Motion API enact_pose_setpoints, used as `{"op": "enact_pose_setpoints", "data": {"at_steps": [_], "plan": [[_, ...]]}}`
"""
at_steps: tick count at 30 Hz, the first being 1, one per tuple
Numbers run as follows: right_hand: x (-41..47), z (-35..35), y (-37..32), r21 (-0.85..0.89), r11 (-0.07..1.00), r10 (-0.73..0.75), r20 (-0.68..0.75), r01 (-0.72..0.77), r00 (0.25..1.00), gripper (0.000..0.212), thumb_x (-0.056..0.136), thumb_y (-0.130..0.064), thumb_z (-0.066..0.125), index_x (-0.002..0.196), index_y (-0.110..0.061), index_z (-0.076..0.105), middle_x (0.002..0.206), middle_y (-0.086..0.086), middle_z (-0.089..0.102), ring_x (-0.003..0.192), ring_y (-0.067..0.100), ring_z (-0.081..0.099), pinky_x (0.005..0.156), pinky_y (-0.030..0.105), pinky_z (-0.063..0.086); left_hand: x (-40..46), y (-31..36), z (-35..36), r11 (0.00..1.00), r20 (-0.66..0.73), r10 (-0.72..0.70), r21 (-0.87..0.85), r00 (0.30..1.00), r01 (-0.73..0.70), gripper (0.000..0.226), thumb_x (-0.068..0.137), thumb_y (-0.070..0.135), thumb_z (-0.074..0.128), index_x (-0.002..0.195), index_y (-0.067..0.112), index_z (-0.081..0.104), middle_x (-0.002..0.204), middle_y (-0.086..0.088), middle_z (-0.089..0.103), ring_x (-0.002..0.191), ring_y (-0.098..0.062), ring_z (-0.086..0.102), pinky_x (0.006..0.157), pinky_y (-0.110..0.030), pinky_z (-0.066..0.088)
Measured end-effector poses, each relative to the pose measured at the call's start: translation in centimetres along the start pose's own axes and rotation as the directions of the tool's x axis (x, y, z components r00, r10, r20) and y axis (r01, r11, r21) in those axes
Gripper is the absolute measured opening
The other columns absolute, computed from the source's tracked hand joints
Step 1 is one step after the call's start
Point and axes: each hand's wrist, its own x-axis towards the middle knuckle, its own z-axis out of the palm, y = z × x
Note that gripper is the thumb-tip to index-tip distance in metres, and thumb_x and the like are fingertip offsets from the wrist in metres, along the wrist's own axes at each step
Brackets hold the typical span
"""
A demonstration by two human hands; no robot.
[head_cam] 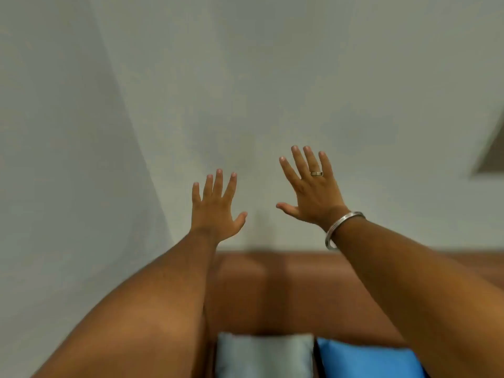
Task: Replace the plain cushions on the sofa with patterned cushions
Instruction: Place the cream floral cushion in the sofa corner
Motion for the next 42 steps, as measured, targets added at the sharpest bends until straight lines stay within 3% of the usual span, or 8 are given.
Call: {"op": "enact_pose_setpoints", "data": {"at_steps": [5,14,19,27,32,36,39,42], "plan": [[-12.7,11.5,-7.5,0.201,0.975,0.016,0.359,-0.094,0.933,0.109,0.072,-0.078,0.045,0.155,-0.014,0.018,0.161,0.022,0.021,0.147,0.043,0.022,0.119,0.055,0.014,-13.4,1.4,12.4,0.980,0.433,-0.126,-0.085,0.892,0.180,0.104,0.080,0.070,0.046,0.159,0.026,-0.007,0.169,-0.013,0.004,0.154,-0.035,0.008,0.122,-0.059,0.003],[-42.0,30.3,-23.3,0.117,0.572,0.144,0.960,-0.812,0.240,0.108,0.077,-0.077,0.046,0.155,-0.014,0.006,0.161,0.017,0.023,0.142,0.039,0.033,0.109,0.048,0.036,-43.1,1.1,33.0,0.581,0.912,-0.331,-0.007,0.244,0.814,0.107,0.079,0.082,0.038,0.160,0.019,0.007,0.168,-0.014,0.008,0.153,-0.034,0.017,0.121,-0.053,0.021],[-47.6,36.1,-26.8,-0.105,0.383,0.223,0.975,-0.918,-0.018,0.114,0.060,-0.092,0.040,0.149,-0.046,-0.014,0.161,0.021,0.014,0.137,0.049,0.034,0.109,0.056,0.033,-47.6,2.8,38.5,0.288,0.913,-0.345,-0.119,0.219,0.950,0.105,0.070,0.090,0.038,0.156,0.031,0.022,0.160,-0.004,0.036,0.145,-0.027,0.037,0.119,-0.052,0.029],[-44.0,33.4,-22.3,-0.044,0.097,-0.053,0.997,-0.994,-0.049,0.098,0.079,-0.065,0.061,0.156,-0.030,0.012,0.162,0.002,0.024,0.146,0.030,0.029,0.116,0.037,0.026,-43.3,-0.5,34.2,0.117,0.992,-0.088,-0.076,0.087,0.990,0.075,0.064,0.089,0.057,0.127,0.050,0.057,0.131,0.016,0.060,0.116,-0.007,0.061,0.093,-0.030,0.048],[-38.0,31.2,-12.9,-0.224,-0.322,-0.254,0.956,-0.920,-0.144,0.079,0.052,-0.064,0.077,0.112,-0.014,0.073,0.103,0.009,0.077,0.098,0.029,0.071,0.083,0.038,0.056,-36.7,-8.5,32.6,-0.141,0.989,0.035,0.145,-0.141,0.979,0.075,0.072,0.078,0.061,0.120,0.021,0.072,0.106,-0.012,0.075,0.086,-0.032,0.071,0.086,-0.046,0.053],[-35.5,33.2,-13.9,-0.084,-0.263,-0.117,0.992,-0.961,-0.055,0.085,0.066,-0.086,0.045,0.122,-0.025,0.062,0.116,0.005,0.070,0.104,0.028,0.060,0.084,0.042,0.050,-33.3,-7.5,34.4,-0.116,0.996,-0.073,0.040,-0.049,0.992,0.079,0.070,0.086,0.042,0.114,0.026,0.069,0.109,-0.006,0.070,0.089,-0.022,0.068,0.077,-0.040,0.055],[-34.8,35.9,-17.4,0.025,-0.189,0.046,0.999,-0.982,0.017,0.088,0.084,-0.078,0.026,0.150,-0.021,0.037,0.157,0.007,0.036,0.143,0.029,0.035,0.117,0.049,0.026,-33.3,-2.8,35.8,-0.122,0.981,-0.096,-0.179,0.168,0.976,0.063,0.068,0.096,0.030,0.108,0.061,0.063,0.109,0.024,0.065,0.108,-0.002,0.055,0.093,-0.029,0.046],[-34.9,38.4,-19.7,0.178,-0.173,0.138,0.978,-0.969,0.155,0.083,0.087,-0.074,0.021,0.153,-0.024,0.027,0.159,0.004,0.033,0.145,0.027,0.031,0.120,0.041,0.018,-34.3,0.0,38.0,-0.128,0.890,-0.277,-0.409,0.363,0.904,0.083,0.074,0.090,0.030,0.143,0.045,0.044,0.135,0.015,0.057,0.125,-0.010,0.053,0.098,-0.030,0.047]]}}
